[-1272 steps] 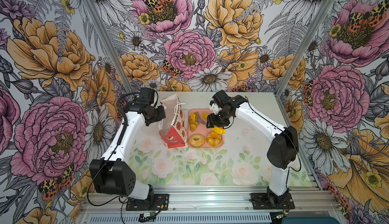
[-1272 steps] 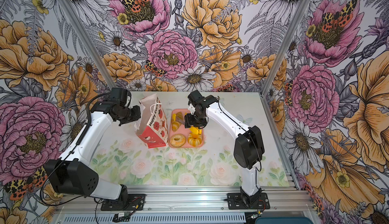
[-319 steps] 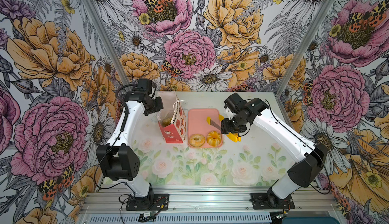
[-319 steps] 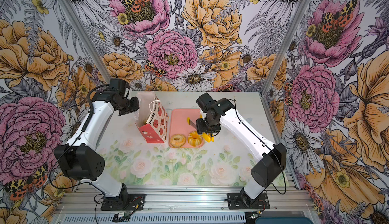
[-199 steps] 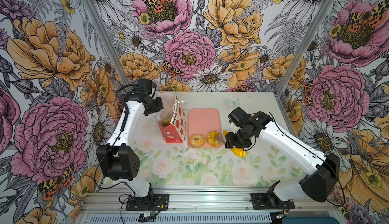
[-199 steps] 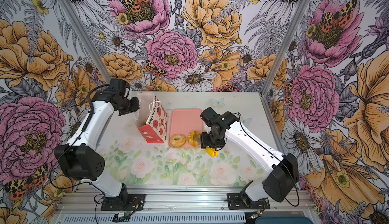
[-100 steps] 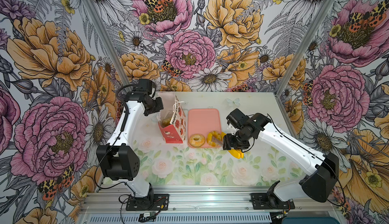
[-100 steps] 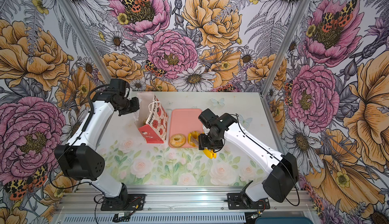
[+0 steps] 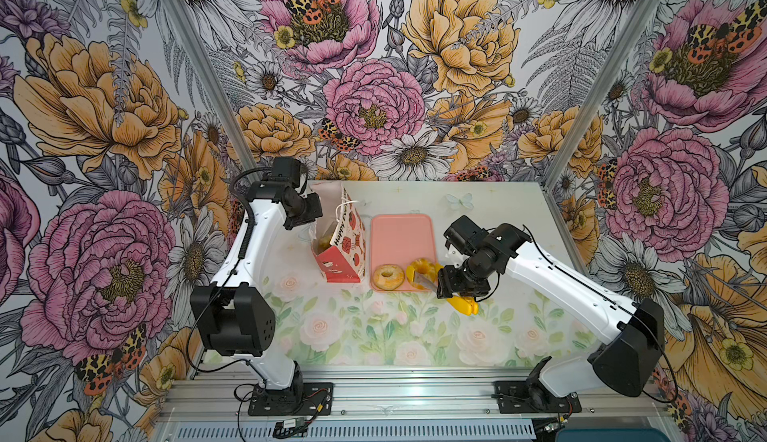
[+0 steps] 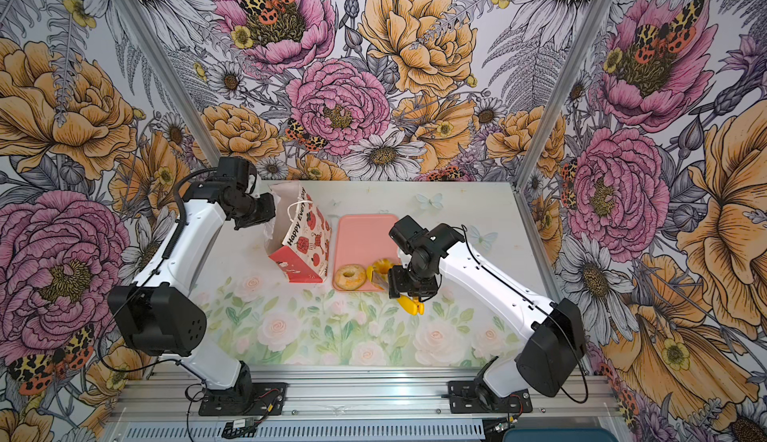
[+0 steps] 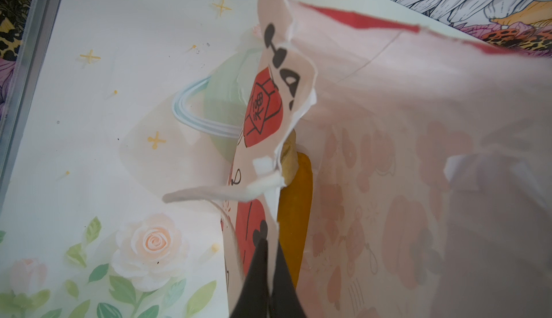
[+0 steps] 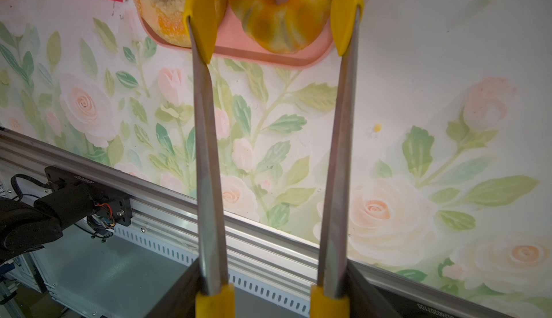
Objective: Pack bread into a paper bag
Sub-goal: Pick up the fake bread from the plate.
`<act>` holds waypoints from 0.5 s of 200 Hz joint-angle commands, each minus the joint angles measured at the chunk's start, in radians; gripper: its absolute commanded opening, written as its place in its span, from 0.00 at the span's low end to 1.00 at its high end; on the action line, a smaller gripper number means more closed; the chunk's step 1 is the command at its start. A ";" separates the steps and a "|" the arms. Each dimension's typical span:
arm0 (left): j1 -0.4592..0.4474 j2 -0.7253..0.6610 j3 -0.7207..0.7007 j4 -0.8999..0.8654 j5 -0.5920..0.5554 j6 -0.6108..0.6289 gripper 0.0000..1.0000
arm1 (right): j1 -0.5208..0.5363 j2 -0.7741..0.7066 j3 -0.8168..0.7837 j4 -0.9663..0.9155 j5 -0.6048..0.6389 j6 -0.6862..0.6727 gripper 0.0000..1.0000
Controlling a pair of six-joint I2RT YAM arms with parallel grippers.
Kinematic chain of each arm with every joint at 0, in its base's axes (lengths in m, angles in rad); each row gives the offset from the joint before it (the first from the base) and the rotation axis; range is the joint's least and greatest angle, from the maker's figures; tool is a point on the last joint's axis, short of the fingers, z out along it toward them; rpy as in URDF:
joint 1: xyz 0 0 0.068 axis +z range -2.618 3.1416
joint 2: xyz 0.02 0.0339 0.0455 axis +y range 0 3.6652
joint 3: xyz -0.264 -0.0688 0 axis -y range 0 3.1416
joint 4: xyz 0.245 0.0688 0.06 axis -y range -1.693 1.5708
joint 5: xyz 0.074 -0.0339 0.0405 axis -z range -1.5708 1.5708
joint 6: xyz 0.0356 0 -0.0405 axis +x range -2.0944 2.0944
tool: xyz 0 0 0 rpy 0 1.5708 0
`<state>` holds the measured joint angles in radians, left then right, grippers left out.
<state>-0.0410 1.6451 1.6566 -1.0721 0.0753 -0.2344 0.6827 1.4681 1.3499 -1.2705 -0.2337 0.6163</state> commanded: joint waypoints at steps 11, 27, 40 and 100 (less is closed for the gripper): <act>0.001 -0.010 -0.015 0.003 0.008 0.019 0.00 | 0.009 0.039 -0.005 0.031 -0.021 -0.022 0.68; 0.001 -0.015 -0.021 0.003 0.006 0.019 0.00 | 0.009 0.056 0.005 0.029 -0.008 -0.027 0.65; 0.002 -0.018 -0.025 0.003 0.004 0.019 0.00 | 0.008 0.071 0.024 0.021 0.002 -0.027 0.60; 0.012 -0.012 -0.021 0.003 0.012 0.021 0.00 | 0.002 0.112 0.166 -0.047 0.082 -0.054 0.54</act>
<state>-0.0406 1.6432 1.6436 -1.0710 0.0757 -0.2314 0.6842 1.5684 1.4181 -1.3056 -0.2111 0.5873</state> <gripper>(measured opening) 0.053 0.561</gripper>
